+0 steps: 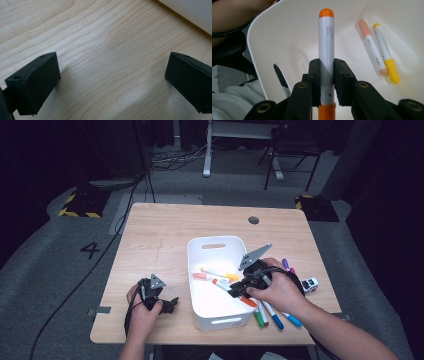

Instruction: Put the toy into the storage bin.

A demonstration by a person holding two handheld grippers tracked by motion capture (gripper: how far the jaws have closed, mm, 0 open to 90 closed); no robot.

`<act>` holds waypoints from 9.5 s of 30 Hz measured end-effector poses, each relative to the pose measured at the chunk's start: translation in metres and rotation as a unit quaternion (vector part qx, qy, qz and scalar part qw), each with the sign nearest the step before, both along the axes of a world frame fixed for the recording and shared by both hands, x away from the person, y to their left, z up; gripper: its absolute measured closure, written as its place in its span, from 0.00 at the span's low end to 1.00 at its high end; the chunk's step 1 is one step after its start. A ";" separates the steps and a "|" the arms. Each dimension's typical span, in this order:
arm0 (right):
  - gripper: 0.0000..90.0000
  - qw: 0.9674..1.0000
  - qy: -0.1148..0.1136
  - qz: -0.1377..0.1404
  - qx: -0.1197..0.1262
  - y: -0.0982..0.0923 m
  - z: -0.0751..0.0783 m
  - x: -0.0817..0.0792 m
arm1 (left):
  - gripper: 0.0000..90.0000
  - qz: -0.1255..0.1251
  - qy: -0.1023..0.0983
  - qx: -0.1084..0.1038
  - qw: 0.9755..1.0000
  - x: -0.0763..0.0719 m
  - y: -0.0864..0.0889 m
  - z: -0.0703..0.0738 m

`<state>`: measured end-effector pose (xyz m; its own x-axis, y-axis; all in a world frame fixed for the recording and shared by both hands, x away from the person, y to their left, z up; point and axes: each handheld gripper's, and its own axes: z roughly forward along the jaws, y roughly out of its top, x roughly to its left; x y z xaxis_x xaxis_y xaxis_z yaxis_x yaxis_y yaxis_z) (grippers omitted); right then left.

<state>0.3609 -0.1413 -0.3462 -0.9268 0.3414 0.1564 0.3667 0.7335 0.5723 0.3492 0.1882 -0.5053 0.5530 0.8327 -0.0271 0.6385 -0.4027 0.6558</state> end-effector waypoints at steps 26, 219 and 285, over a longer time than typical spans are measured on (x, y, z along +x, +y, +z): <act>0.85 0.997 -0.010 0.043 -0.069 0.023 -0.040 0.000 | 0.00 0.000 0.000 0.000 1.000 0.000 0.000 0.000; 0.85 0.998 -0.052 -0.016 0.013 -0.020 0.036 0.009 | 0.00 -0.002 0.000 0.000 1.000 0.000 0.000 0.000; 0.65 0.999 -0.011 0.019 -0.042 0.019 -0.019 0.001 | 0.00 -0.003 0.001 0.000 1.000 0.000 0.000 0.000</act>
